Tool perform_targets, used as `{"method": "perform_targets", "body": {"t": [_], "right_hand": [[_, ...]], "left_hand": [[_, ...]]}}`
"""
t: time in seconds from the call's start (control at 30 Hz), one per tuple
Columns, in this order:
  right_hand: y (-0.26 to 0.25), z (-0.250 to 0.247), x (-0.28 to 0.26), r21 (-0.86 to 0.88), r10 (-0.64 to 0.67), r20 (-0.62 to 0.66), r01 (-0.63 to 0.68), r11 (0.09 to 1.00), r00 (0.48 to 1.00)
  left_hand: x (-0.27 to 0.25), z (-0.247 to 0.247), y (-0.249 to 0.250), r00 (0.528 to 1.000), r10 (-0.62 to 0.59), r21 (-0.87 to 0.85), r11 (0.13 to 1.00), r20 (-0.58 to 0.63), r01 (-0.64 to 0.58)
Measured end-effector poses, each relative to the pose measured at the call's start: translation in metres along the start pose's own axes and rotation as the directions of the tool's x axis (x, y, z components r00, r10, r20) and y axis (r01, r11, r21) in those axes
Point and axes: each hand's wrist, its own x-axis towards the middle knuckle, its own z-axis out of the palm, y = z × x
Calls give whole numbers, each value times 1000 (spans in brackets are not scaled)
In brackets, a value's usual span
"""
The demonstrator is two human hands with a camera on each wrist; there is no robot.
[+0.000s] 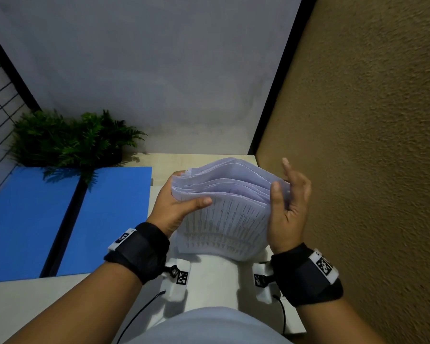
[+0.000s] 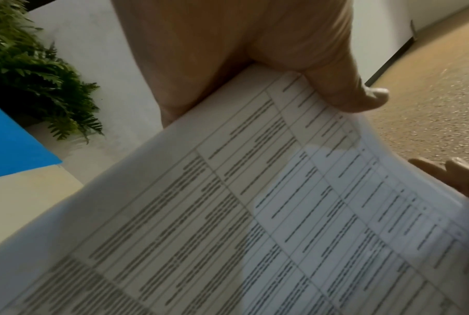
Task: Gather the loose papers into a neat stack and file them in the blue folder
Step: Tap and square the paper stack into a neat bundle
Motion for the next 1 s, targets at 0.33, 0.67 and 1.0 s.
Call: {"method": "perform_targets", "body": {"t": [0.33,0.67,1.0], "right_hand": [[2,4,-6,9,-20,-33,21,1000,999],[-1,2,-7,40,13,-43,-11,999,999],[1,0,-3,27,75,-32,-75,997,997]], "left_hand": [[-7,17,15,971,124,45,992,-203,-117],[-9,26,13,888,338,219,935,-312,-279],[0,20,9,860,344,237,933,-378,-269]]}}
